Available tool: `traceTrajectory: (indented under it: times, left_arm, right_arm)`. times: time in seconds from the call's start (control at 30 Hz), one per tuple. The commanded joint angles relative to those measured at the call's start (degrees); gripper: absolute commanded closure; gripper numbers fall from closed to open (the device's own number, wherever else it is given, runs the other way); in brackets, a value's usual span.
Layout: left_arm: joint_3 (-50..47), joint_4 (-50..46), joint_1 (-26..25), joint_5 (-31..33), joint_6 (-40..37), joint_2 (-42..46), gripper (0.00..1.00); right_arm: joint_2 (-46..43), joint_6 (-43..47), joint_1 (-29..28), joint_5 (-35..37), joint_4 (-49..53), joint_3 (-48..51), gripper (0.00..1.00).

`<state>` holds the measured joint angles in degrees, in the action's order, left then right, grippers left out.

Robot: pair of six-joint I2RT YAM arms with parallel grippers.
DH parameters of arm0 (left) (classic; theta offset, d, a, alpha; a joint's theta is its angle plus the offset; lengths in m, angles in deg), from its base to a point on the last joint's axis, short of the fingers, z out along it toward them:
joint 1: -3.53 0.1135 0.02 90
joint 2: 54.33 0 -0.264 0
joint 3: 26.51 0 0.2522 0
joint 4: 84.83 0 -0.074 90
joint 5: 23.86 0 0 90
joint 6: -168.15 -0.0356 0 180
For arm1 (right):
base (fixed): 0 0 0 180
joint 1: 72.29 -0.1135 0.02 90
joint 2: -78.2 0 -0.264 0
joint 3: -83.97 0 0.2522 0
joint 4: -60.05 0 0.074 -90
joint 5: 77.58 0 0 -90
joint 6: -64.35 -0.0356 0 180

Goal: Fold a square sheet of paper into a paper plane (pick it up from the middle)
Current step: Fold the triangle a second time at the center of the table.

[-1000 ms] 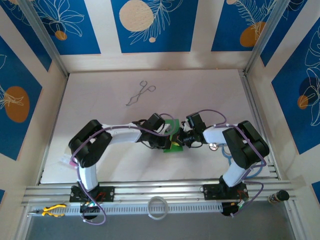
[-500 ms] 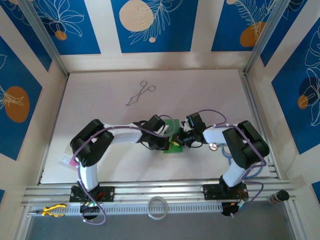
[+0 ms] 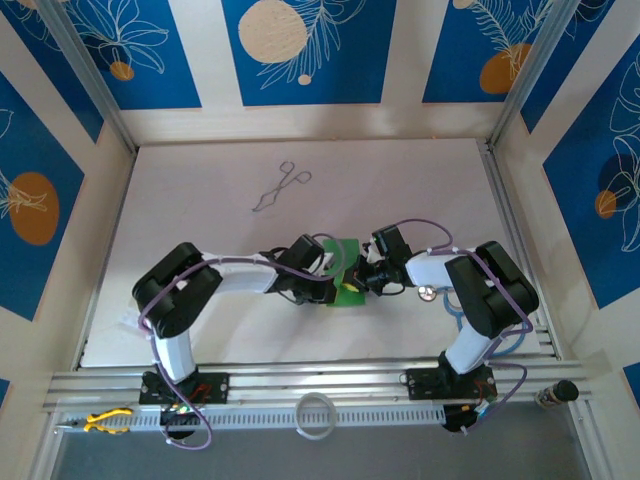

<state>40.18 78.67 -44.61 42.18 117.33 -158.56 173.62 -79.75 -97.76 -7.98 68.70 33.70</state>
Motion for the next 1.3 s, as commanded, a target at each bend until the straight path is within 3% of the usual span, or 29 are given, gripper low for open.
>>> traceTrajectory:
  times: [0.0, 0.37, 0.53, 0.97, 1.27]
  left_arm:
    - [-2.9, -4.9, -0.6, -0.1, 1.5, 1.4, 1.00]
    - [-4.5, -0.3, -0.6, -4.4, 4.6, 5.5, 1.00]
    - [-2.3, 0.2, 0.0, -2.2, 4.6, 8.2, 0.99]
    - [3.8, -0.4, 1.6, 0.2, 3.7, -0.1, 0.99]
    - [0.2, -3.5, 1.6, 2.4, 3.2, -2.4, 1.00]
  right_arm:
    - [0.9, 0.6, 0.5, 2.9, 4.9, 0.3, 1.00]
    - [0.8, 0.8, 0.6, 2.7, 5.0, 0.1, 1.00]
    - [0.7, 0.8, 0.7, 2.7, 5.1, -0.1, 1.00]
    - [0.9, 0.4, 0.5, 2.0, 4.6, -0.4, 1.00]
    - [-0.1, 0.7, 0.5, 1.1, 5.1, -1.4, 1.00]
